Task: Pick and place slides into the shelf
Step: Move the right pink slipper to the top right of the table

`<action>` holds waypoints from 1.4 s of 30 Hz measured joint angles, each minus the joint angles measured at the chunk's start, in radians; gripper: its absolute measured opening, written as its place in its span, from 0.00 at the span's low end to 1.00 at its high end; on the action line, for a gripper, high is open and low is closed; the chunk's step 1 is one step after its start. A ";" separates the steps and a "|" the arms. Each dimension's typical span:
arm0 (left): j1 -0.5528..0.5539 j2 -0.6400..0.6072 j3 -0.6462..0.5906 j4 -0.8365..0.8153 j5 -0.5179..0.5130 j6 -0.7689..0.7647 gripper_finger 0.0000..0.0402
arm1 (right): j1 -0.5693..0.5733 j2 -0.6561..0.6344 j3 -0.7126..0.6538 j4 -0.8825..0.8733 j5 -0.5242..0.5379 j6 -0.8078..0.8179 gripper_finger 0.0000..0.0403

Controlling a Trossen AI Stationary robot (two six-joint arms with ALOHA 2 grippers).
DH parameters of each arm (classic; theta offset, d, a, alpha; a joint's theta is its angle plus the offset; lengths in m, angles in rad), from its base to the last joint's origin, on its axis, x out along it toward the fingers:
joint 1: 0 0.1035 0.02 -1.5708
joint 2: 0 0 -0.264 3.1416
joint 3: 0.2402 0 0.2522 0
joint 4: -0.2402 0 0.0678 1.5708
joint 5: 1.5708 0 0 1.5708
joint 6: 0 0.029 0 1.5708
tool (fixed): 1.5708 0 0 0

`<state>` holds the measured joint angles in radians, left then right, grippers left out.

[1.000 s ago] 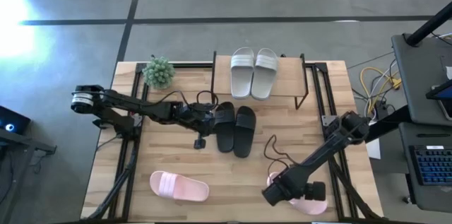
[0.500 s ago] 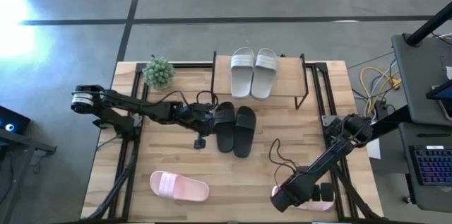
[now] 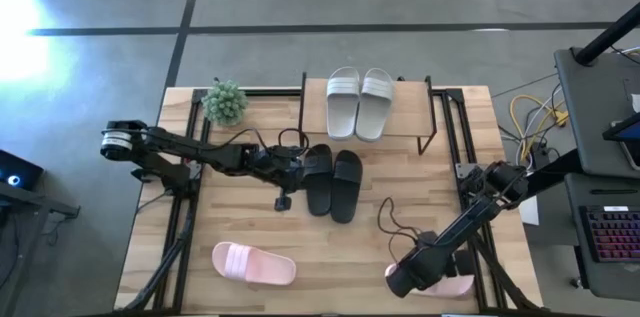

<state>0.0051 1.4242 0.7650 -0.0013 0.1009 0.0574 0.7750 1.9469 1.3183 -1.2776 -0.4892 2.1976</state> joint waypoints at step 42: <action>-0.007 0.000 -0.005 -0.114 -0.012 -0.501 0.04 | -0.332 -0.143 -0.242 -0.017 1.129 -1.506 0.05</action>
<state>-0.0021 1.4246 0.7605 -0.1150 0.0891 -0.4439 0.4435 1.8041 1.0767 -1.2947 0.6400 0.6914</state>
